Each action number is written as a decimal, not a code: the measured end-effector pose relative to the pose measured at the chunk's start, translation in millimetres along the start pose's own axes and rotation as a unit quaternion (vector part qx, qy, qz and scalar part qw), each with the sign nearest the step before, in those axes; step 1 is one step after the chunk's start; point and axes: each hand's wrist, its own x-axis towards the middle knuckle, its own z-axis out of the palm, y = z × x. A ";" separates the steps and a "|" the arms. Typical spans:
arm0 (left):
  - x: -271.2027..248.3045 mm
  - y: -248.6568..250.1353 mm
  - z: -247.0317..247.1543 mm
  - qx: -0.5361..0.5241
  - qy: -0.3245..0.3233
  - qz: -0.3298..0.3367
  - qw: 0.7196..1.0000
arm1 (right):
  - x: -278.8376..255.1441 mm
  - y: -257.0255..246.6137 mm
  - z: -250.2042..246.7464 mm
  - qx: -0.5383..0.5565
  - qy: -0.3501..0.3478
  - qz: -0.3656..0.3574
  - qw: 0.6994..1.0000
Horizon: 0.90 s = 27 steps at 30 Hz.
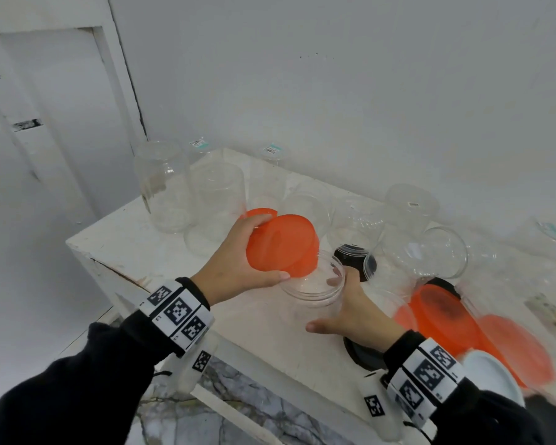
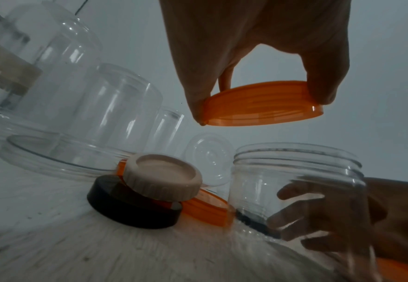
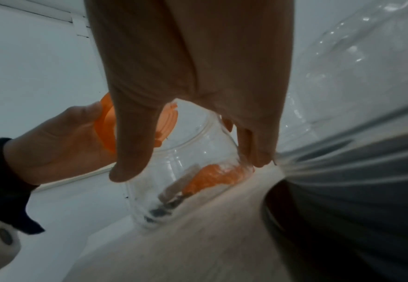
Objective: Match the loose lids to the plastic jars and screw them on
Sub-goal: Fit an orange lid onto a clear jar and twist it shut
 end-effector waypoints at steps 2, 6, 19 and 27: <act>-1.3 -0.2 2.7 0.015 -0.011 -0.004 1.000 | -1.8 -0.5 -2.2 0.028 -0.018 0.008 0.999; -6.1 0.2 8.8 0.037 -0.026 0.004 0.999 | -1.3 2.9 -5.2 0.065 -0.009 0.003 0.998; -4.4 11.2 36.7 0.118 -0.101 0.053 0.986 | 0.1 7.1 -7.8 0.093 0.018 -0.027 0.995; 4.6 10.6 48.1 0.167 -0.134 0.034 0.976 | -1.6 11.1 -10.8 0.093 0.022 -0.031 0.995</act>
